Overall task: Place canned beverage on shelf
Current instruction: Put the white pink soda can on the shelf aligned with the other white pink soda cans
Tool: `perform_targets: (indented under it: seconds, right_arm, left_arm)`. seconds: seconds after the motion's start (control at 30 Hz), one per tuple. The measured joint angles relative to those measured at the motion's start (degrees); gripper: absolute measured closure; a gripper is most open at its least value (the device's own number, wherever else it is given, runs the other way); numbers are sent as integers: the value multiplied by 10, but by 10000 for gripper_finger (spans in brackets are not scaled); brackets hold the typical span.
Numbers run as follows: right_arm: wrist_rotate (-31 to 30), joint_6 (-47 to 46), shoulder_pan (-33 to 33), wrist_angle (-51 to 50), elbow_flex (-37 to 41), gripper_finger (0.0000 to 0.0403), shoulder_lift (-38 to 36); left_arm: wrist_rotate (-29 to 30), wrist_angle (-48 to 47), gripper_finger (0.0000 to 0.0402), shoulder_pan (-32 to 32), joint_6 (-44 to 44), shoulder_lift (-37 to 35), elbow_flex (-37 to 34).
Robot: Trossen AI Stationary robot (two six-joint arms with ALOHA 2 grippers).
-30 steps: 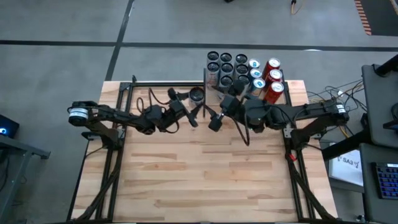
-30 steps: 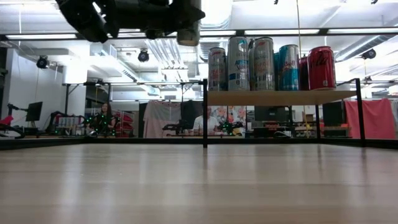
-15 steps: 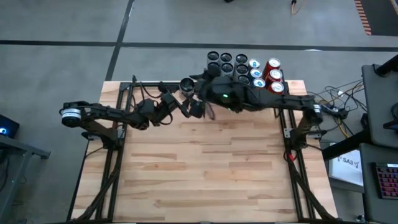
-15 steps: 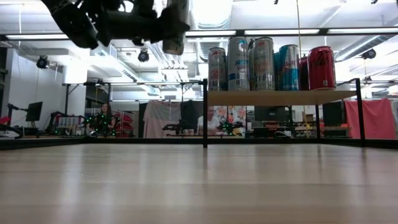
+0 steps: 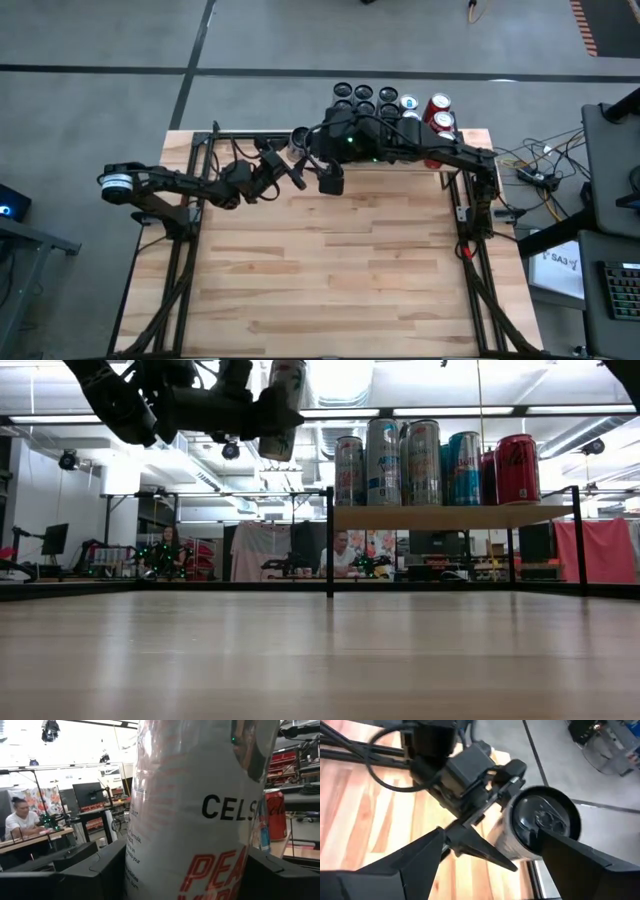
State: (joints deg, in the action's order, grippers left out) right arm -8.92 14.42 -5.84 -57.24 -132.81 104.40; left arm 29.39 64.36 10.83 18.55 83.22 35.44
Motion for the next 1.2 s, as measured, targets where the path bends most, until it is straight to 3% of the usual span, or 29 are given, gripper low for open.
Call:
perform_targets:
  seconds: [0.13,0.33,0.73,0.9,1.2]
  right_arm:
    - [-10,3,-1,24,0,90,1]
    - [-91,24,-3,66,2,90,7]
    - [-50,-19,-42,78,23,90,8]
    - [4,-42,-51,87,32,90,8]
    - [6,-42,-51,162,70,100,8]
  left_arm:
    - [-11,-1,149,0,-2,0,0]
    - [-15,-5,149,0,-11,0,0]
    - [-16,-8,149,0,-40,1,10]
    - [-21,-4,149,-2,-45,1,15]
    - [-22,-5,149,-3,-41,1,24]
